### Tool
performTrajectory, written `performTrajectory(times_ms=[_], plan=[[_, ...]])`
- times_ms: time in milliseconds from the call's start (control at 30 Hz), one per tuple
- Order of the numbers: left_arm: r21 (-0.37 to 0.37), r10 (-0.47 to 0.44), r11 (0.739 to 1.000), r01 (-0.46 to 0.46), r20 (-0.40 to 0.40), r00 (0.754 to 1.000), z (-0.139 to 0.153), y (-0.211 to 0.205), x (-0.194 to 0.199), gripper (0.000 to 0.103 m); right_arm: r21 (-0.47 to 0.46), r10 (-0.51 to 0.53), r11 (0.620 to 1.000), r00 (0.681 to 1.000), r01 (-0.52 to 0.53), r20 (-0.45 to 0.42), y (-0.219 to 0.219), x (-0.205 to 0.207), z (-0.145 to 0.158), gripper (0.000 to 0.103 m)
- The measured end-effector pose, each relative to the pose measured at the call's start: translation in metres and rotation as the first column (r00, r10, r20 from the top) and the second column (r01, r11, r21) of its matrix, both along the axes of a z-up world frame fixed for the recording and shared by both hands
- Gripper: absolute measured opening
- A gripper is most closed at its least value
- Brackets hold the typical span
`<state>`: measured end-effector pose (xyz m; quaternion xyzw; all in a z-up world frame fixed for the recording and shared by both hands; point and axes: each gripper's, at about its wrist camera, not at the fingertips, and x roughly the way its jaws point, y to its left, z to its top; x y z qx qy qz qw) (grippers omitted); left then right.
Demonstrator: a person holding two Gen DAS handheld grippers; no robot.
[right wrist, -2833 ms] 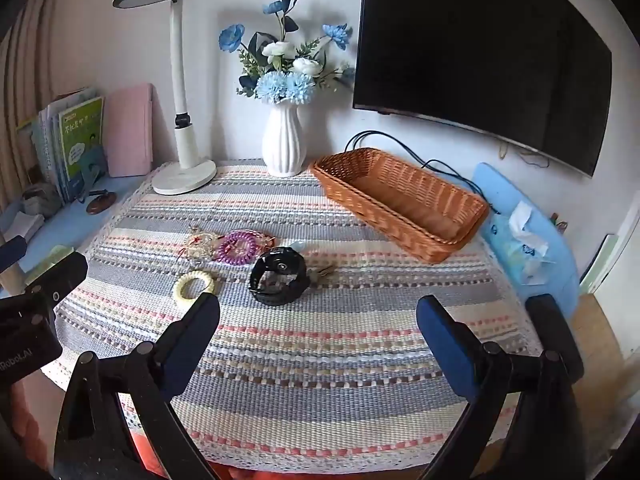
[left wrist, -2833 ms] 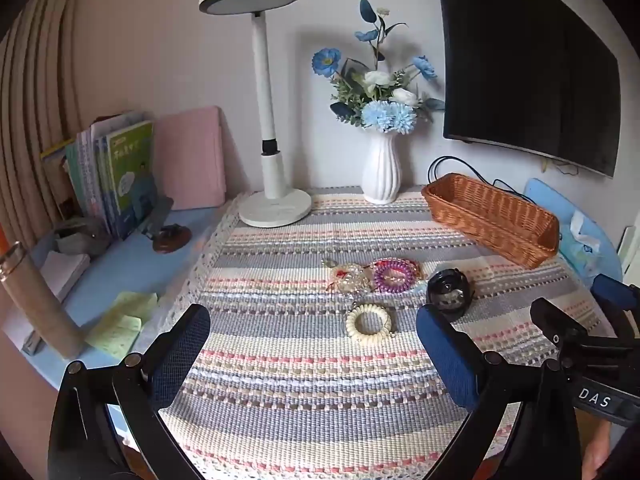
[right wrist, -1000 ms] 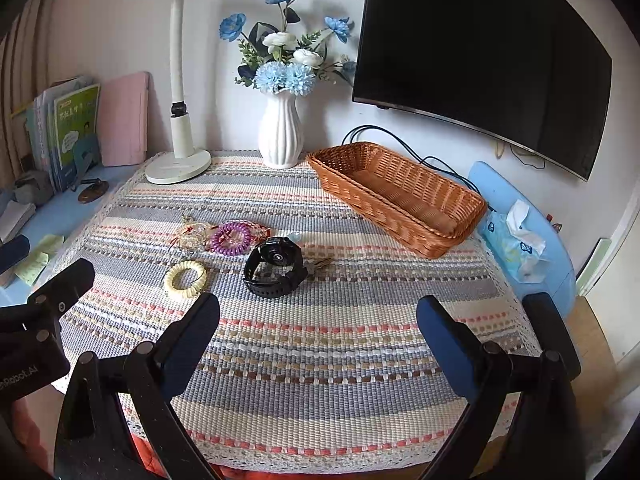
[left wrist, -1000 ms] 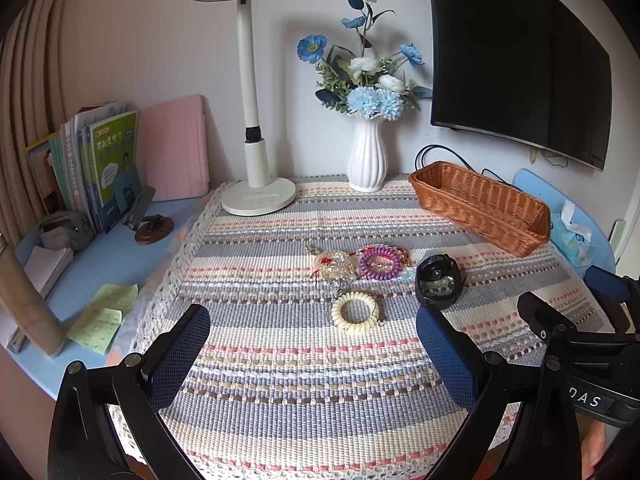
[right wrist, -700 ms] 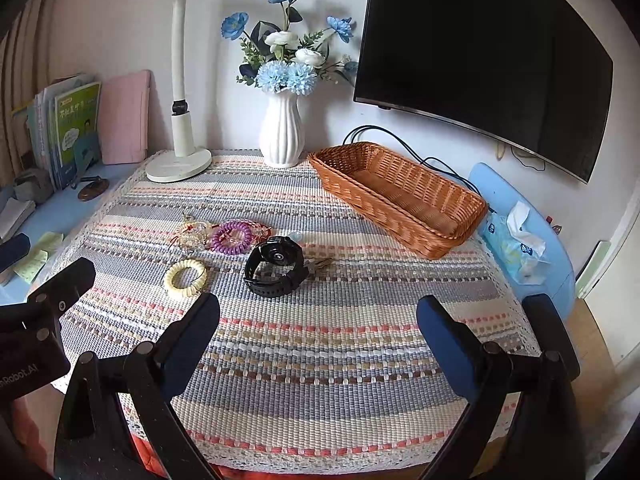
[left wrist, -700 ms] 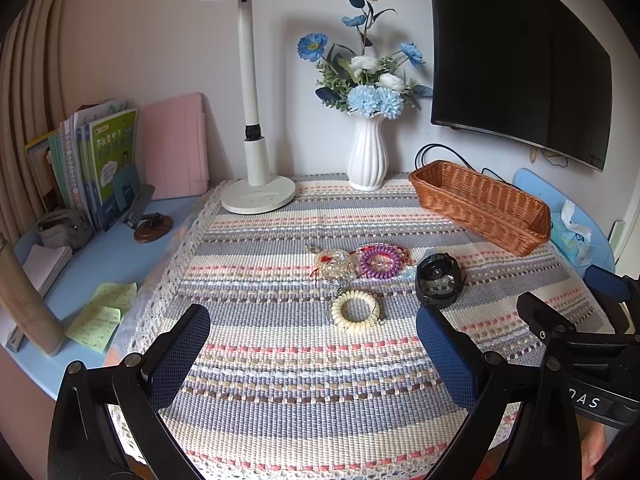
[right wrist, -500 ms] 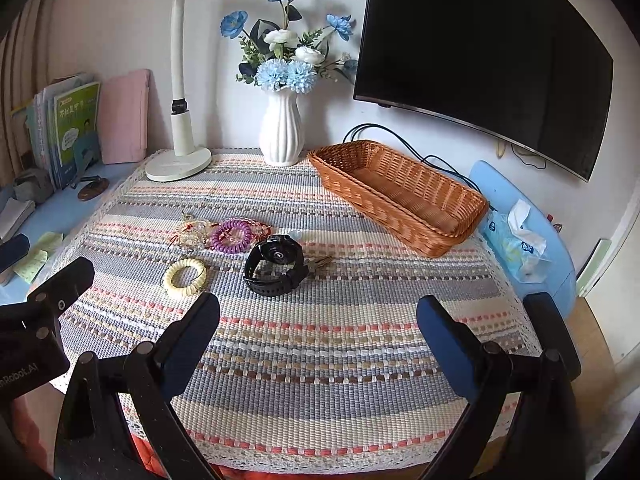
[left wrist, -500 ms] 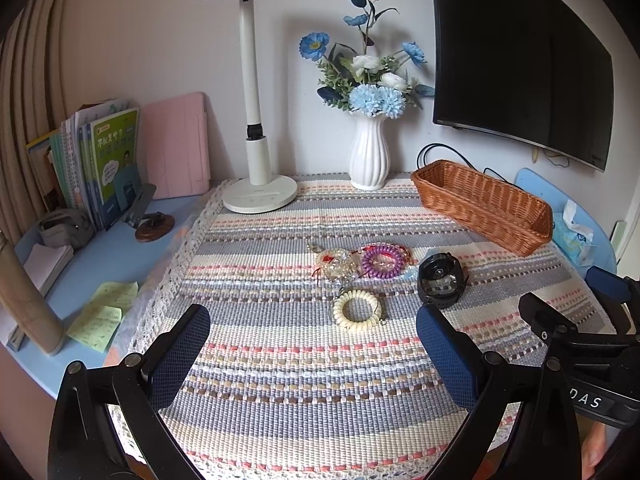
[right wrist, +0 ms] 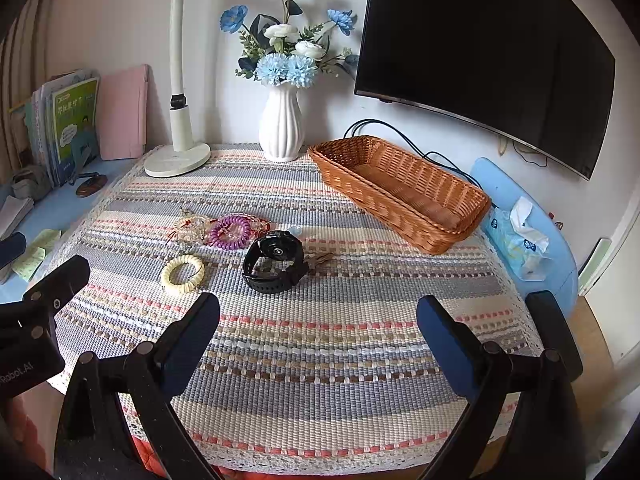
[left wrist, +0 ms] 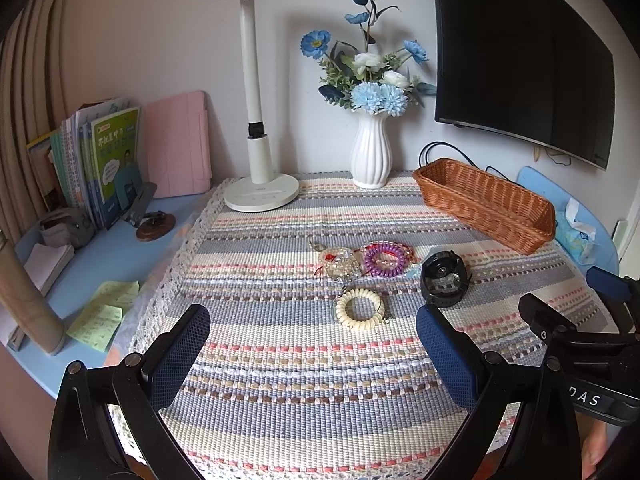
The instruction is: Organize jewelry
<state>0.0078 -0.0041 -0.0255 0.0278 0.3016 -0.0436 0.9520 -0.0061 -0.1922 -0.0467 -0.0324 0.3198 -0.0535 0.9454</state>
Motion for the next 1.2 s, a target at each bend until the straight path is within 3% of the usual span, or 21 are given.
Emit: performTrajectory(times_ms=[167,300,400,467,500,533,567,767,900,1200], plan=[[0.023,-0.036,0.999,0.037,-0.030,0.999,-0.008,0.010,0.010,0.102,0.008,-0.013,1.000,1.000,0.013,-0.016,-0.016,0.007,-0.007,0.100],[-0.047,-0.103,0.994,0.098,-0.128,0.986,-0.023,0.031,0.034,0.099,0.073,-0.010,0.997,0.998,0.014,-0.055,-0.033,0.020,-0.020,0.099],[-0.111,-0.162,0.984,0.140,-0.218,0.962,-0.037,0.042,0.059,0.084,0.121,0.012,0.993,0.994,0.001,-0.108,-0.039,0.036,-0.033,0.087],[-0.152,-0.202,0.974,0.166,-0.260,0.944,-0.046,0.041,0.074,0.068,0.192,0.063,0.981,0.985,-0.031,-0.162,-0.041,0.052,-0.045,0.070],[-0.179,-0.231,0.967,0.184,-0.293,0.928,-0.052,0.040,0.085,0.066,0.216,0.081,0.975,0.980,-0.041,-0.180,-0.041,0.057,-0.049,0.053],[-0.190,-0.243,0.963,0.190,-0.309,0.919,-0.056,0.037,0.091,0.060,0.242,0.106,0.969,0.974,-0.056,-0.201,-0.041,0.064,-0.053,0.048],[-0.199,-0.253,0.960,0.196,-0.325,0.911,-0.060,0.034,0.097,0.051,0.265,0.129,0.962,0.968,-0.069,-0.217,-0.040,0.072,-0.058,0.047],[-0.214,-0.310,0.947,0.241,-0.402,0.861,-0.085,0.007,0.132,0.025,0.359,0.177,0.930,0.954,-0.082,-0.242,-0.041,0.098,-0.072,0.045],[-0.212,-0.321,0.945,0.251,-0.436,0.841,-0.096,-0.009,0.144,0.022,0.383,0.183,0.920,0.953,-0.080,-0.242,-0.043,0.108,-0.073,0.045],[-0.207,-0.334,0.941,0.268,-0.444,0.832,-0.097,-0.014,0.155,0.022,0.438,0.227,0.893,0.943,-0.103,-0.243,-0.045,0.127,-0.073,0.045]])
